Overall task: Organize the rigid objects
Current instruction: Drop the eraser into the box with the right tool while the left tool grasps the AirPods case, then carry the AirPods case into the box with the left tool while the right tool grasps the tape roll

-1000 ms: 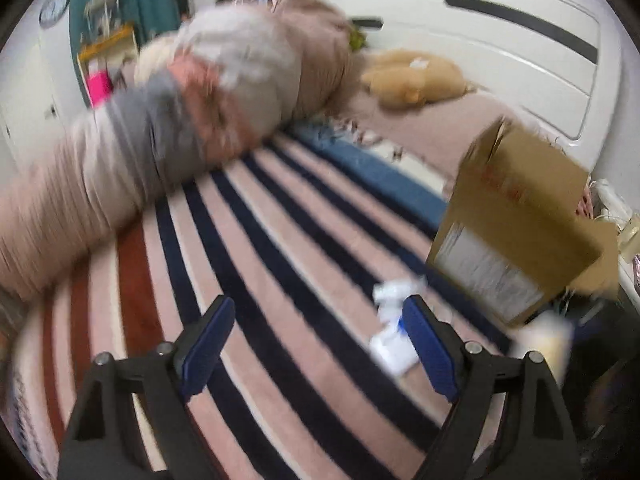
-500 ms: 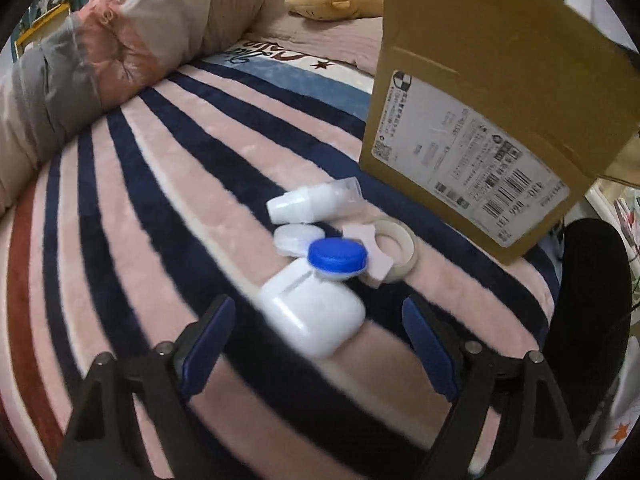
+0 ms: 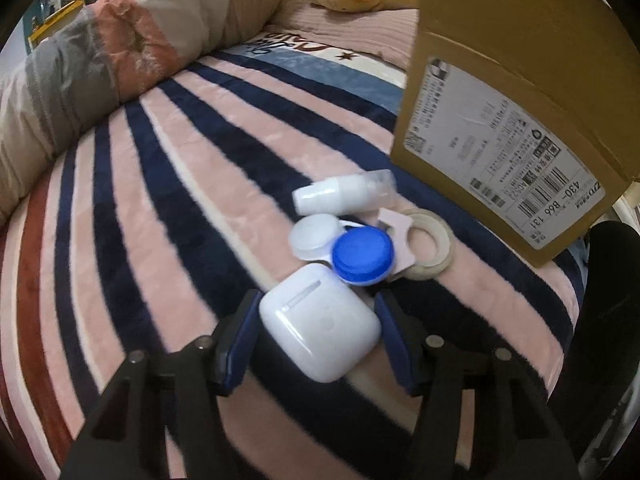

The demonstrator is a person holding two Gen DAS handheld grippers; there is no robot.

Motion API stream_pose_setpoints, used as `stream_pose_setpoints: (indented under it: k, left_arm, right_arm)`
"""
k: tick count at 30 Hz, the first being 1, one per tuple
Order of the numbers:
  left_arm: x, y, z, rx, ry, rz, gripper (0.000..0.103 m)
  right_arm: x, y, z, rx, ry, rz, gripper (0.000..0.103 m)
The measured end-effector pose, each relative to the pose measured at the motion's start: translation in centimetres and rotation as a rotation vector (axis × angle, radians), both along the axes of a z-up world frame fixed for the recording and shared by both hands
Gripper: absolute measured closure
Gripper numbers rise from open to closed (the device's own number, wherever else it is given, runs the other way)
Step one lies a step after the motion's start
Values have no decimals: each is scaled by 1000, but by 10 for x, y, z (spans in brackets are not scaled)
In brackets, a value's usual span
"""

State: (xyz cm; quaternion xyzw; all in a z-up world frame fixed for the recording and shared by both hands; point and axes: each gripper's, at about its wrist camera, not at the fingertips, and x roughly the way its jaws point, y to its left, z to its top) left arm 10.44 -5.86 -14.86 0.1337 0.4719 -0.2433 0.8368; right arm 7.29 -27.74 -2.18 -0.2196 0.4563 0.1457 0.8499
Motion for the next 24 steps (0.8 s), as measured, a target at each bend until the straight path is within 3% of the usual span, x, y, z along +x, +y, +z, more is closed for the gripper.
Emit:
stream_pose_setpoints:
  k: [4,8,10,13,16,20,24]
  left_arm:
    - [0,13,8,-5,-11,20,49]
    - [-5,22,19,-12,-33,37,49]
    - [-7,28,27,-10,-47,48,49]
    - [-8,41,48,-18,-80,71,49]
    - [-8,51,83,-15,-127,95,49]
    - [-10,47,141,0,-193,77,49]
    - [-16,22,195,0,-253,14,49]
  right_arm:
    - [-8,0,5,0,-35,-1,17]
    - [-33,6,35,122,-134,29,17]
    - [-54,16,50,234,-173,114,17]
    - [-85,43,61,378,-155,326,17]
    - [-106,77,48,403,-120,432,17]
    - [-115,113,10,427,-49,489,18]
    - [-99,125,-32,467,-1,447,19]
